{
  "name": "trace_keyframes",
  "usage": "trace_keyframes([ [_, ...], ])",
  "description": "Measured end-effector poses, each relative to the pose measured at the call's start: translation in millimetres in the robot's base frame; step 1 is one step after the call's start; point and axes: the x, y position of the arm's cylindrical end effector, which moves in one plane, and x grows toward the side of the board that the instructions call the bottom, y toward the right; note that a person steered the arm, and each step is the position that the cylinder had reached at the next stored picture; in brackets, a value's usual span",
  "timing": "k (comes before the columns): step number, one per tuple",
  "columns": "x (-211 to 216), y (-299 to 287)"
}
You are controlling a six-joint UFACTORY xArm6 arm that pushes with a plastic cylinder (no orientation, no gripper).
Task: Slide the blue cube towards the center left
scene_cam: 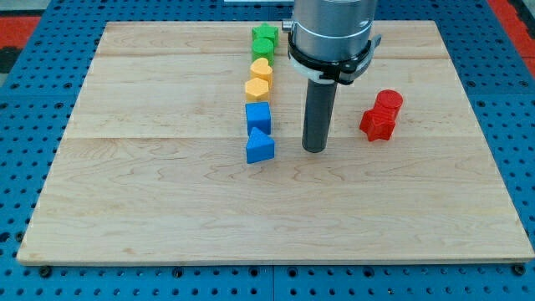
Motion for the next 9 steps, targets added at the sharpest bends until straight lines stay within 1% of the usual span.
trace_keyframes([
  [2, -19, 0],
  [3, -18, 0],
  [4, -8, -2],
  [7, -22, -16],
  [8, -42, -75],
  [9, -47, -122],
])
